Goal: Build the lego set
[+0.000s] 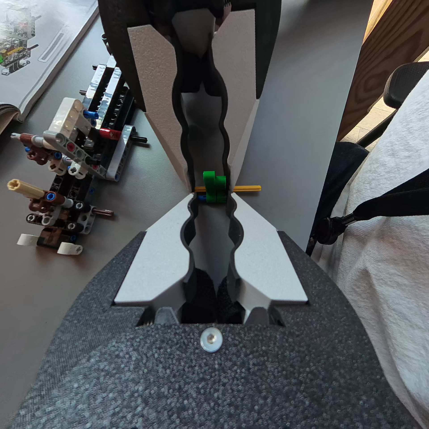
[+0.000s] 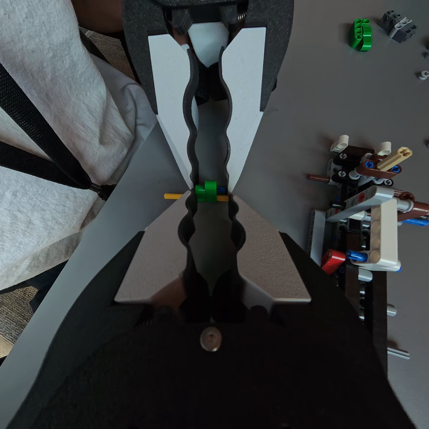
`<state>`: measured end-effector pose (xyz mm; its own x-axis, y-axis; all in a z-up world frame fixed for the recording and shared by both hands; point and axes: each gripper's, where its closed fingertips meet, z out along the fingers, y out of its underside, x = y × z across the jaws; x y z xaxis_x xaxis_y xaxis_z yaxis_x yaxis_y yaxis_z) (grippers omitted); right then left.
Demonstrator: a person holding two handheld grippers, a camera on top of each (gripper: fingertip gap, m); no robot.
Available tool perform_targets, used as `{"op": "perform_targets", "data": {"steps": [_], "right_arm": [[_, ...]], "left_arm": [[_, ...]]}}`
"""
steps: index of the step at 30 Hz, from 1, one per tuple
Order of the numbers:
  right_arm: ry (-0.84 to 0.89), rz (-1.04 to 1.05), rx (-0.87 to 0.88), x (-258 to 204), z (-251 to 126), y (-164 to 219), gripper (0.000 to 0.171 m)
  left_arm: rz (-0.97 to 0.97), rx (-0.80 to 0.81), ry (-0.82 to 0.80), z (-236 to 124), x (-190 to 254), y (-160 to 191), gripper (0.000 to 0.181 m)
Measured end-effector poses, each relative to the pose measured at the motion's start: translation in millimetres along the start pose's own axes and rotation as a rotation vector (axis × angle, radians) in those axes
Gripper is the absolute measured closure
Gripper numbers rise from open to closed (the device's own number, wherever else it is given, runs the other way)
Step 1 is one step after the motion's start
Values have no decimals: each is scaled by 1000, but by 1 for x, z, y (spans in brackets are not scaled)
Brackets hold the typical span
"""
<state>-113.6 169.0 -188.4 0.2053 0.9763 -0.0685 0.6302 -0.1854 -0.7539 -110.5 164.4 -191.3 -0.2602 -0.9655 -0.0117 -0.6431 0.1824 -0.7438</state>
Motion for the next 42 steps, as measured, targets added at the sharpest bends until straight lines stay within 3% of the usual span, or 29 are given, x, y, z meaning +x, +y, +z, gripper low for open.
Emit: {"op": "perform_targets", "data": {"steps": [25, 34, 37, 40, 42], "right_arm": [[1, 6, 8, 0, -1, -1, 148], [89, 150, 240, 13, -60, -43, 147], [48, 234, 175, -1, -43, -31, 127], [129, 258, 162, -9, -22, -18, 110], [195, 253, 114, -14, -9, -8, 110]], "left_arm": [[-9, 1, -1, 0, -1, 0, 158], [-26, 4, 12, 0, -1, -1, 158], [-42, 5, 26, 0, -1, -1, 158], [-86, 11, 79, -1, 0, -2, 159], [-87, 12, 100, -1, 3, -2, 158]]}}
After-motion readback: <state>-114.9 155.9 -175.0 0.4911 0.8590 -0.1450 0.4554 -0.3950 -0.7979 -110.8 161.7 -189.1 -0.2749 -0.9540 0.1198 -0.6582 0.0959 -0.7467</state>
